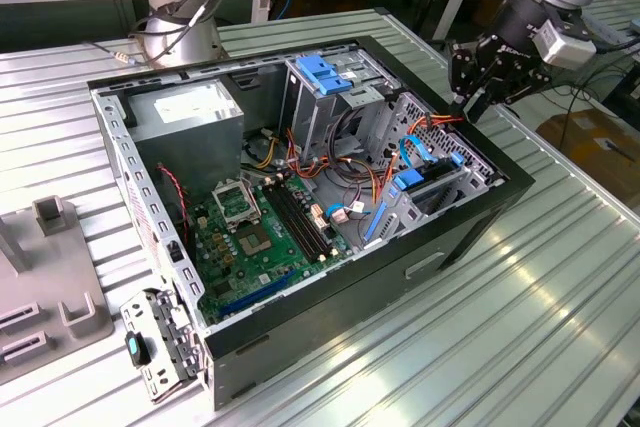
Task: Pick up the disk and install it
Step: 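Insert the second disk wire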
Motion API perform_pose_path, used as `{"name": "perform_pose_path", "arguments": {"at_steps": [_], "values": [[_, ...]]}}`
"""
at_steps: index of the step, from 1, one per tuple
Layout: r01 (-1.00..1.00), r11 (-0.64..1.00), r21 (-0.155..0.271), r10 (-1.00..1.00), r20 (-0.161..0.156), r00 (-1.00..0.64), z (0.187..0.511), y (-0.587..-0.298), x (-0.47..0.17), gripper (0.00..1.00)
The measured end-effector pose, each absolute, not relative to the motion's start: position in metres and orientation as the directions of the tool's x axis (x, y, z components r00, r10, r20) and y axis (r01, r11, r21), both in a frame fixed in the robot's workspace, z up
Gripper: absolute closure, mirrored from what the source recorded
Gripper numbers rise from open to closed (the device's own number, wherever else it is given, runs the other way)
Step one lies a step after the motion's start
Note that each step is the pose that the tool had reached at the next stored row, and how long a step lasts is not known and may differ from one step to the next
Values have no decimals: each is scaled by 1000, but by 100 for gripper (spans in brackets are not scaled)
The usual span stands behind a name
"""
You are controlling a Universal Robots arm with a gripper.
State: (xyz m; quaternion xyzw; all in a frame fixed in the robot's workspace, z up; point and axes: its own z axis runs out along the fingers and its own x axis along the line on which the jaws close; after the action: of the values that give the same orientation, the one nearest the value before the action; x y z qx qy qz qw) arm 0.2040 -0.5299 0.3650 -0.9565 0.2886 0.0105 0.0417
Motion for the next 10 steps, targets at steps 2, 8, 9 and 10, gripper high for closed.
{"name": "perform_pose_path", "arguments": {"at_steps": [2,8,9,10], "values": [[-553,-830,-73,-551,-44,833,365,-530,204,64],[-552,-830,-77,-551,-37,834,367,-530,204,64],[-551,-830,-84,-551,-26,834,367,-530,203,64],[-550,-830,-91,-551,-15,834,367,-530,203,64]]}}
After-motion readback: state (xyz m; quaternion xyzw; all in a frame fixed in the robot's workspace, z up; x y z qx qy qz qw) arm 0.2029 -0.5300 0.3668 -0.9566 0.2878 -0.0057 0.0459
